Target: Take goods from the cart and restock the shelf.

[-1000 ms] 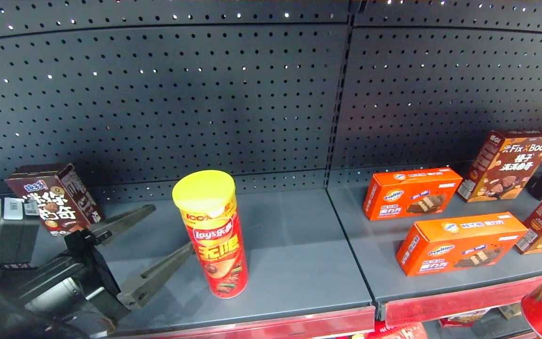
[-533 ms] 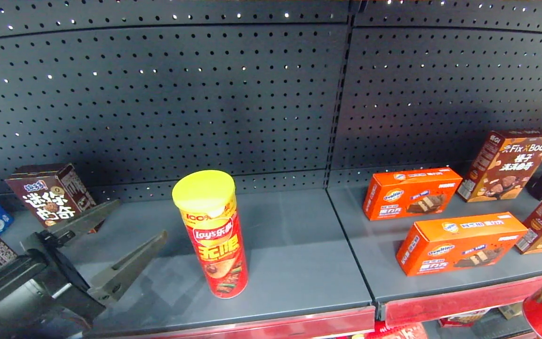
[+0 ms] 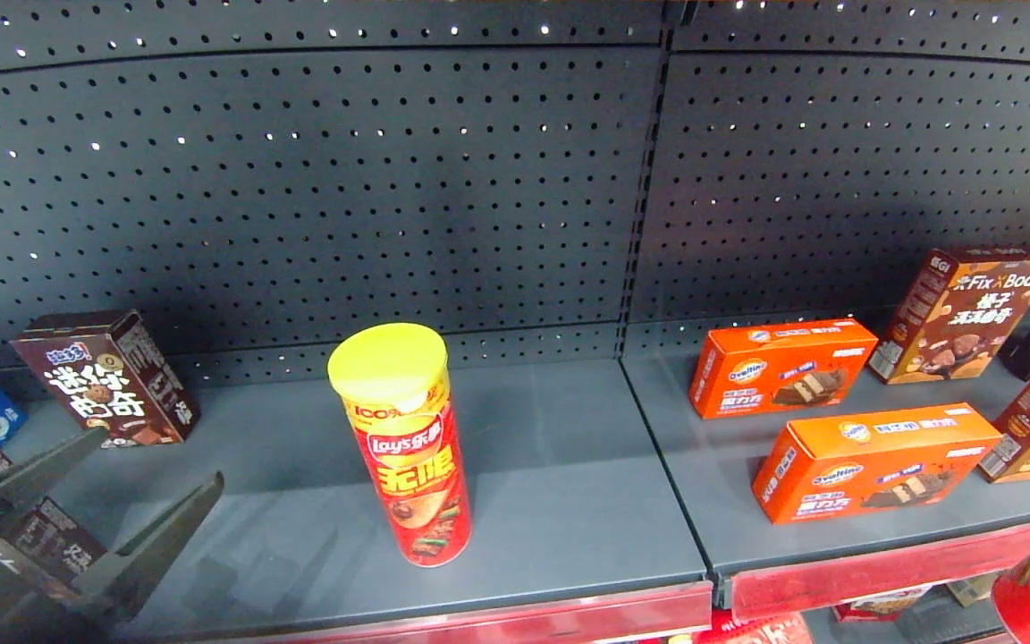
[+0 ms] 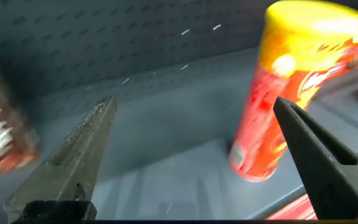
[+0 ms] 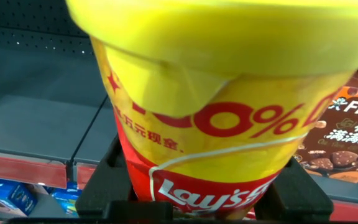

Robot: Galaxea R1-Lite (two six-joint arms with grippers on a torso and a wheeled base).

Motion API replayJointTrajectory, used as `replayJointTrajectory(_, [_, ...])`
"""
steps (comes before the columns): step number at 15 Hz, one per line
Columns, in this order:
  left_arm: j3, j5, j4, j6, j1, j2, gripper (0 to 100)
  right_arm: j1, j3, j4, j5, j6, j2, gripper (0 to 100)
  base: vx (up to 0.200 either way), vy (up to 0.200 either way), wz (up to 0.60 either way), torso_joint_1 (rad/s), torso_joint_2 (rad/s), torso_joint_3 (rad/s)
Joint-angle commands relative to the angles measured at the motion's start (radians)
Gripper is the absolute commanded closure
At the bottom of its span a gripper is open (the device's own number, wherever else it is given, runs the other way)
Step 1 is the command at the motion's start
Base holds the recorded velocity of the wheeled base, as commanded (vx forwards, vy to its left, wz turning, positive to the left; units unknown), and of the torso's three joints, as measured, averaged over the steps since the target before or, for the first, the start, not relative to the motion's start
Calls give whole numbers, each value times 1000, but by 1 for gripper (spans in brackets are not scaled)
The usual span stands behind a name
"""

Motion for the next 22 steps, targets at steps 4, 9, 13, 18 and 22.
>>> replayJointTrajectory(4, [-14, 102, 319, 1, 69, -332, 0, -12, 11, 1, 1, -1, -17, 100, 0, 0, 0, 0, 0, 0])
replayJointTrajectory(9, [-54, 213, 776, 3, 72, -693, 0, -14, 37, 0, 3, -2, -35, 100, 0, 0, 0, 0, 0, 0])
replayJointTrajectory(13, [-58, 214, 929, 3, 74, -805, 0, -12, 27, -2, 3, -2, -35, 100, 0, 0, 0, 0, 0, 0])
replayJointTrajectory(18, [-25, 236, 1037, 9, 74, -883, 0, -12, 34, -2, 3, -2, -63, 100, 0, 0, 0, 0, 0, 0])
replayJointTrajectory(22, [46, 142, 1037, 49, 74, -883, 0, -9, 21, -2, 4, -1, -60, 100, 0, 0, 0, 0, 0, 0])
